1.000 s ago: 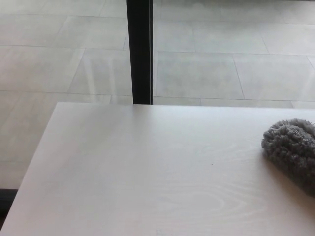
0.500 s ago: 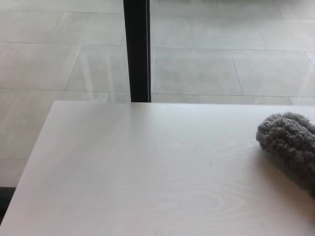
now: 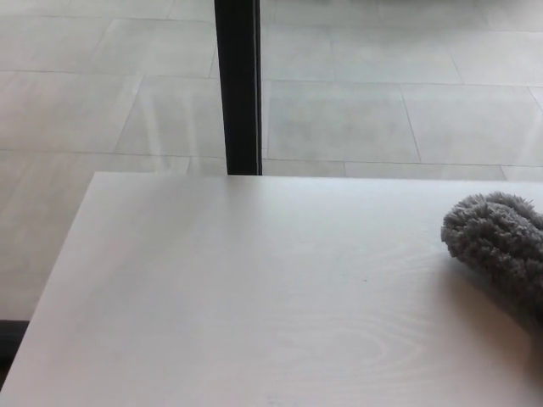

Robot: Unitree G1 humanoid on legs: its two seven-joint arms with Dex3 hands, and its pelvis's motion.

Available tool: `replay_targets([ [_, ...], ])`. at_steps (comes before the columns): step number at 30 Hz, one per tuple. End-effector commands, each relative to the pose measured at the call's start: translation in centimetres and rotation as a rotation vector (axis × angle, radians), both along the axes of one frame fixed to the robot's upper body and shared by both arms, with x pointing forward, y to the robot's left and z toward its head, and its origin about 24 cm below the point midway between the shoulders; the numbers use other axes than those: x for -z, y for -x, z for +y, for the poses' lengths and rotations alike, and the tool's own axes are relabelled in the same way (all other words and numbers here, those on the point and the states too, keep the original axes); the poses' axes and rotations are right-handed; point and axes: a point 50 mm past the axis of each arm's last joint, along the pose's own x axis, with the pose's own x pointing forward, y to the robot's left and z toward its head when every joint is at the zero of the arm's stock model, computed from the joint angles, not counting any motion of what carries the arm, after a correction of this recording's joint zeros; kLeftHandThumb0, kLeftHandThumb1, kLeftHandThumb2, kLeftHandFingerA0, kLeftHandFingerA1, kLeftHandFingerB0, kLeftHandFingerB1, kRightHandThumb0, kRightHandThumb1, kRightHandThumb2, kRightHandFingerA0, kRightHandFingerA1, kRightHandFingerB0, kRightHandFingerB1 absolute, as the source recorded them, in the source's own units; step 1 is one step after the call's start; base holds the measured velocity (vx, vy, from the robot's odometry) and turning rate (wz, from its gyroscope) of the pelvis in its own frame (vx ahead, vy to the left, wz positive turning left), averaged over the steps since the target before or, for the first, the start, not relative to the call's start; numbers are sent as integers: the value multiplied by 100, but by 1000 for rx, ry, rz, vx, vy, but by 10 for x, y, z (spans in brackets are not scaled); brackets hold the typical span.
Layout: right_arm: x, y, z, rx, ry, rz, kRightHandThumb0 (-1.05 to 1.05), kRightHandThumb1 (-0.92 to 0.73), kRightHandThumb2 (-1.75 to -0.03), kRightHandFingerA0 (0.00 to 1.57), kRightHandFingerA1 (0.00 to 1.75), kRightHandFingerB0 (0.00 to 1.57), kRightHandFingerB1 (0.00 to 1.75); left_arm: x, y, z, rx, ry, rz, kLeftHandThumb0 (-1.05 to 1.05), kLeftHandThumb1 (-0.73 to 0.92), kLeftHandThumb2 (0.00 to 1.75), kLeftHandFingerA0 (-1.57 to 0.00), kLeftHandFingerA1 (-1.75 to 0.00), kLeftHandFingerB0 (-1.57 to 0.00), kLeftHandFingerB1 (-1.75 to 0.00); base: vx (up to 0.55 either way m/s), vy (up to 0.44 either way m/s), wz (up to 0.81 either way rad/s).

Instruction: The robot uses its right hand to pick up the duster kept in the middle of the desk and use it to wipe the desk by swiping its surface twice

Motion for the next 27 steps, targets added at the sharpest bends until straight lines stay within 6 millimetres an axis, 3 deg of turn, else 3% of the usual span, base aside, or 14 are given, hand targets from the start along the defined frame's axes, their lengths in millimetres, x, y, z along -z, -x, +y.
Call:
replay_targets([
  [1,-29,23,-35,21,-67,74,-105,-82,-69,0,0,0,0,-3,5,4,5,-34,29,-39,87,69,-45,-53,-44,-44,0,0,0],
  [5,-41,34,-36,8,-81,41,-105,-81,-70,0,0,0,0,-1,10,4,-8,-26,39,-40,86,69,-46,-54,-45,-44,0,0,0],
  [6,-55,46,-40,-10,-153,-66,-105,-78,-67,0,0,0,0,0,12,3,-28,-11,36,-40,89,68,-45,-53,-44,-44,0,0,0],
  [8,-64,55,-42,-11,-150,-101,-105,-79,-67,0,0,0,0,1,14,2,-39,-4,33,-40,90,67,-45,-53,-44,-44,0,0,0],
  [9,-73,63,-44,-11,-148,-152,-103,-68,-98,0,25,0,0,1,14,2,-45,3,27,-39,89,69,-44,-54,-44,-45,0,0,0],
  [11,-81,76,-47,-11,-189,-199,-105,-74,-95,0,19,0,0,2,17,1,-31,3,27,-43,89,69,-45,-57,-43,-45,0,0,0],
  [12,-85,84,-51,-4,-194,-229,-105,-79,-69,0,0,0,0,2,19,1,-22,0,30,-42,90,69,-44,-56,-43,-45,0,0,0],
  [18,-96,131,-73,76,-222,-344,-105,-85,-72,0,0,0,0,4,26,0,-51,12,39,-40,88,69,-41,-56,-41,-45,0,0,0],
  [22,-88,169,-99,275,-242,-439,-105,-86,-70,0,0,0,0,3,26,0,-42,18,35,-44,92,71,-39,-55,-38,-45,0,0,0],
  [23,-79,184,-111,367,-288,-491,-105,-84,-70,0,0,0,0,3,26,0,-34,15,42,-40,88,71,-39,-56,-38,-45,0,0,0],
  [25,-64,195,-124,470,-394,-589,-105,-87,-58,0,0,0,0,2,29,1,-43,5,40,-41,90,69,-41,-57,-39,-44,0,0,0],
  [27,-34,219,-145,664,-467,-680,-104,-82,-55,0,0,0,2,2,27,2,-27,-4,48,-39,87,70,-43,-56,-42,-45,0,0,0],
])
